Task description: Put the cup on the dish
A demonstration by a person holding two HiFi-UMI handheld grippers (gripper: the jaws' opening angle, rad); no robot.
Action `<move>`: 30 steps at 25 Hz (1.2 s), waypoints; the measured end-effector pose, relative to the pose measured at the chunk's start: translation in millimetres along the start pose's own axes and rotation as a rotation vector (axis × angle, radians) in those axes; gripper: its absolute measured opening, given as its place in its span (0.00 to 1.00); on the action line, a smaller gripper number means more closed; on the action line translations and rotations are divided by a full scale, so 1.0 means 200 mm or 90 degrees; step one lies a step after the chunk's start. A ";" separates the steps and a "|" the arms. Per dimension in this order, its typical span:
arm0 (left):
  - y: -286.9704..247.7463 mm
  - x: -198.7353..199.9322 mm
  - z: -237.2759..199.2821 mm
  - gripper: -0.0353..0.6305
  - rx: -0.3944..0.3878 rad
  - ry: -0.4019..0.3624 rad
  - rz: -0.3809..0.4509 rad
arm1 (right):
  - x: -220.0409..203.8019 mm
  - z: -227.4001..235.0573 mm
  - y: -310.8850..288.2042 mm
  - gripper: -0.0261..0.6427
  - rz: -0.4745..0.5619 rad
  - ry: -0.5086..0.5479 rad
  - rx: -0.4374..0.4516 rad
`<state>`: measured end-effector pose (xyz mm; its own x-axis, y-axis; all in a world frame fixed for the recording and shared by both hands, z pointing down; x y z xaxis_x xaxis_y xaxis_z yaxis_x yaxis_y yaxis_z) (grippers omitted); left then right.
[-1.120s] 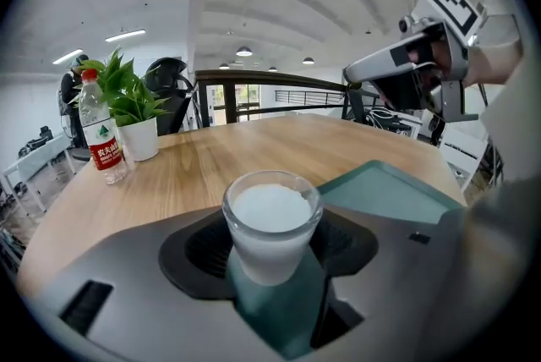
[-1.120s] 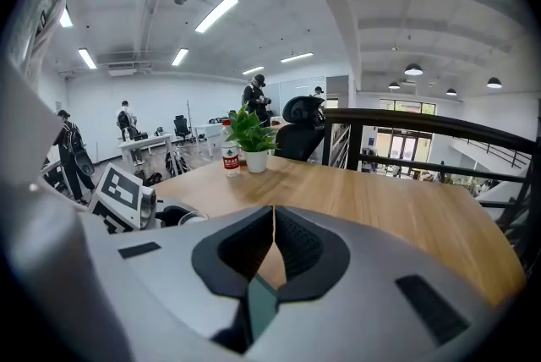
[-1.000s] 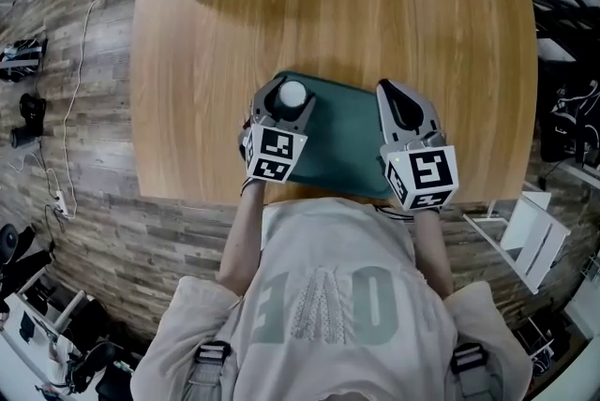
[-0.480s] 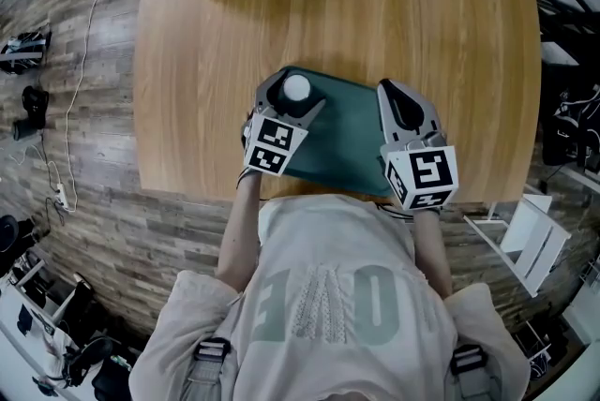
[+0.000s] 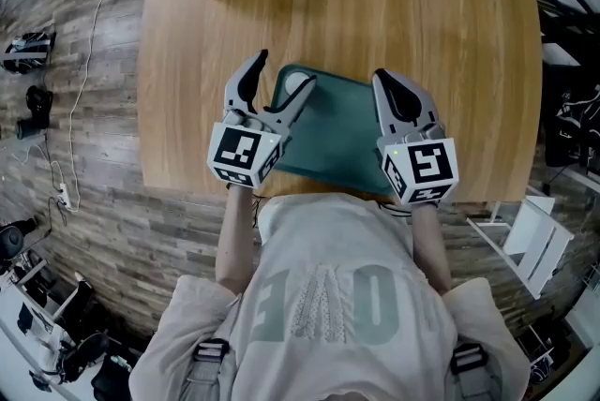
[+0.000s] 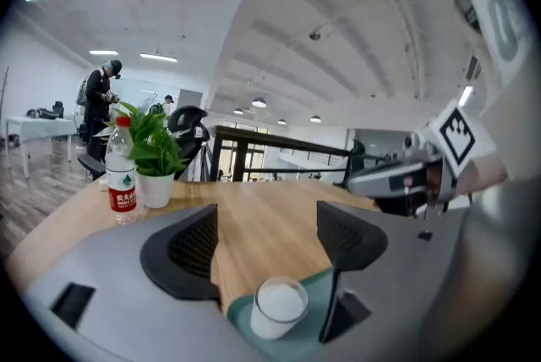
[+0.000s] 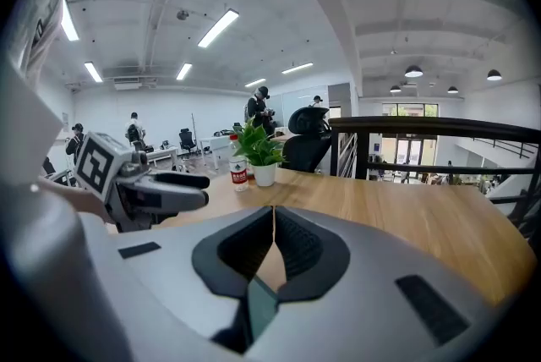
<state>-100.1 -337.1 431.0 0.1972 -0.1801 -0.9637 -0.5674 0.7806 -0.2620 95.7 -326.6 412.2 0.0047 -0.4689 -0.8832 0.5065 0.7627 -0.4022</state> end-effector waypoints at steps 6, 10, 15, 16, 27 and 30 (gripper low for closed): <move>0.04 0.25 -0.13 0.56 0.055 0.121 0.132 | 0.10 -0.04 0.01 0.07 0.101 -0.039 0.009; 0.10 0.31 -0.11 0.06 0.148 0.076 0.130 | 0.15 -0.07 0.03 0.07 0.133 -0.022 0.012; 0.11 0.37 -0.05 0.06 0.134 0.041 0.144 | 0.17 -0.11 0.06 0.07 0.151 0.006 0.022; 0.11 0.37 -0.04 0.06 0.133 0.027 0.141 | 0.17 -0.12 0.07 0.07 0.151 0.016 0.020; 0.15 0.37 -0.06 0.06 0.129 0.029 0.139 | 0.15 -0.17 0.09 0.07 0.140 0.042 0.025; 0.17 0.36 -0.10 0.06 0.139 0.041 0.138 | 0.14 -0.17 0.09 0.07 0.133 0.047 0.025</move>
<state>-121.1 -335.9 352.5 0.0345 -0.0276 -0.9990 -0.4046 0.9136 -0.0392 74.7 -310.4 372.4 0.0511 -0.2670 -0.9623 0.5346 0.8212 -0.1995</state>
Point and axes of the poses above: the fingertips, and each gripper's own axes: y backward along the fingers, z to its right, x out of its top, the point moved 6 cm from there along y, backward along the fingers, and after that the axes turned 12 degrees about -y, right-handed, at the moved point
